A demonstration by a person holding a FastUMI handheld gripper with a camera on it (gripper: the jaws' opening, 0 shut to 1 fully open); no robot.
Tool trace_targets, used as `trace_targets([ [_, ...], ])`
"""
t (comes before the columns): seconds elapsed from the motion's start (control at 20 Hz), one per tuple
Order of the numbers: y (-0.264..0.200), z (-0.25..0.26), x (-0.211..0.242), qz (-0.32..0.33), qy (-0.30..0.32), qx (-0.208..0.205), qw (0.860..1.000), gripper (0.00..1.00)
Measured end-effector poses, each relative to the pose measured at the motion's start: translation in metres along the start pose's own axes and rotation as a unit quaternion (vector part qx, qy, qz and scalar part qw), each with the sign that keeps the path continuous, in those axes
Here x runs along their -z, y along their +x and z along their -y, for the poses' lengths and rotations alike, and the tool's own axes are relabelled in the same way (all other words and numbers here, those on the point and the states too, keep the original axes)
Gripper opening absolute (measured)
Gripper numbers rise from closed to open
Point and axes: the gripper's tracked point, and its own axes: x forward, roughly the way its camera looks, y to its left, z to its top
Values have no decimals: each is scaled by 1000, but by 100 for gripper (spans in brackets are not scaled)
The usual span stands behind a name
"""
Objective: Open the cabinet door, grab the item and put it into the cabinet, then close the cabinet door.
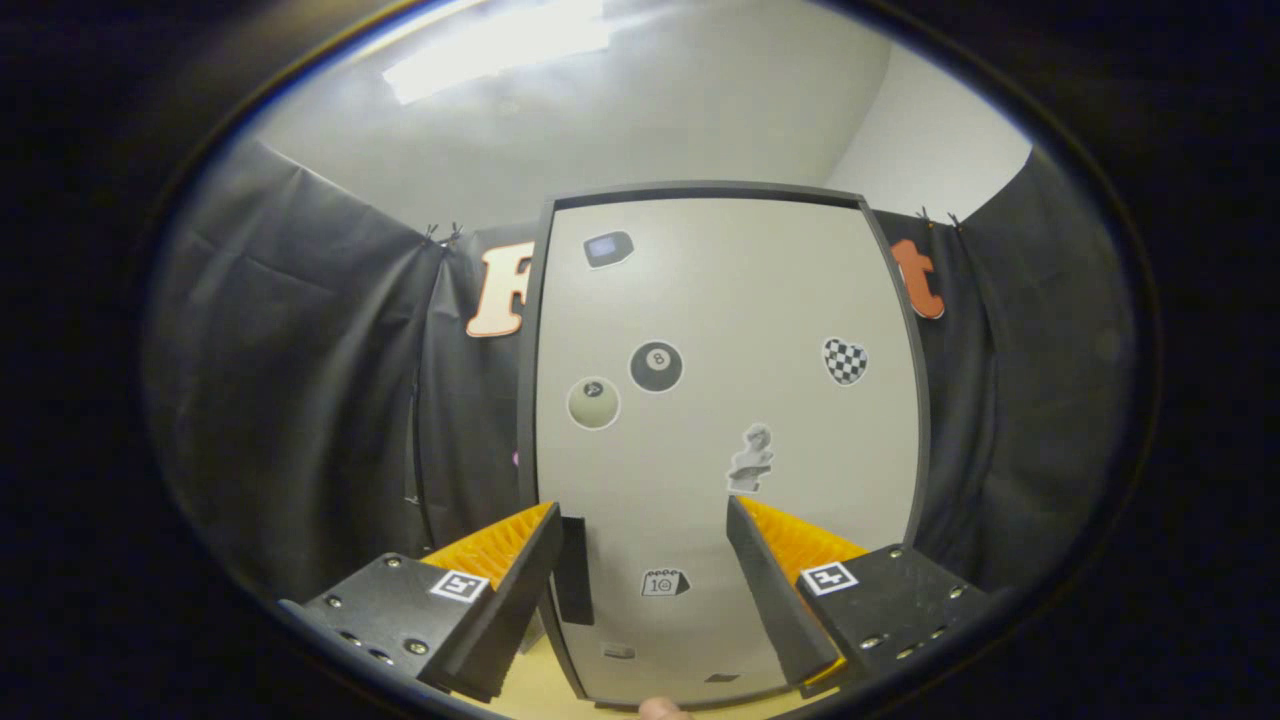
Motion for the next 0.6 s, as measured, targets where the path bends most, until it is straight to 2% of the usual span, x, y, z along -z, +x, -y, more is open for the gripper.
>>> trace_targets([
  [0.6, 10, -28, 20, -18, -32, -25, 999, 98],
])
